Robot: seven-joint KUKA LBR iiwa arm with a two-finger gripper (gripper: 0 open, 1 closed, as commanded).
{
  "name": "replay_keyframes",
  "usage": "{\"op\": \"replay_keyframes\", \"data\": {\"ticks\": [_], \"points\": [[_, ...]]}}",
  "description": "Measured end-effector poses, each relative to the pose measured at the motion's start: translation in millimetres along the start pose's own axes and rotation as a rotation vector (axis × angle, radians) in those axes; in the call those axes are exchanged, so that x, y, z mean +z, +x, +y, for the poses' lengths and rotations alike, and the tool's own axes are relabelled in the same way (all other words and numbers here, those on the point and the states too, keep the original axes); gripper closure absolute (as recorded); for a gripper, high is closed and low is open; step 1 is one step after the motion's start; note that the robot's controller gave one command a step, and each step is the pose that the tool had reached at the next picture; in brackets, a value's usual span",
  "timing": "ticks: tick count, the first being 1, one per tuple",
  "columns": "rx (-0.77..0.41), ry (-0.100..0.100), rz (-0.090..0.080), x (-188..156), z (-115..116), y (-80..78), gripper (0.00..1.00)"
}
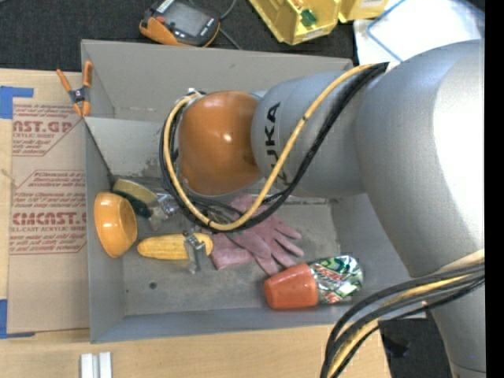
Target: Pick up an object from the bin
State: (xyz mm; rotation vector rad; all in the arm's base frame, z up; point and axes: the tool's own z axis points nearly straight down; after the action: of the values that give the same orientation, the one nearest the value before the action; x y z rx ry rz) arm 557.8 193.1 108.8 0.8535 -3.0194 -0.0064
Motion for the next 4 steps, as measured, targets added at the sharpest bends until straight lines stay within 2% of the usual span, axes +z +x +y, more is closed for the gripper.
{"op": "replay_keyframes", "data": {"ticks": [1, 2, 3, 4], "points": [[-0.214, 0.004, -0.009, 39, -12, -8.6, 0.0], [-0.16, 0.0, -0.007, 39, -10, -9.4, 1.0], [-0.143, -0.001, -0.006, 39, -9, -9.5, 1.0], [-0.146, -0.003, 0.001, 14, -8, -7.1, 1.0]]}}
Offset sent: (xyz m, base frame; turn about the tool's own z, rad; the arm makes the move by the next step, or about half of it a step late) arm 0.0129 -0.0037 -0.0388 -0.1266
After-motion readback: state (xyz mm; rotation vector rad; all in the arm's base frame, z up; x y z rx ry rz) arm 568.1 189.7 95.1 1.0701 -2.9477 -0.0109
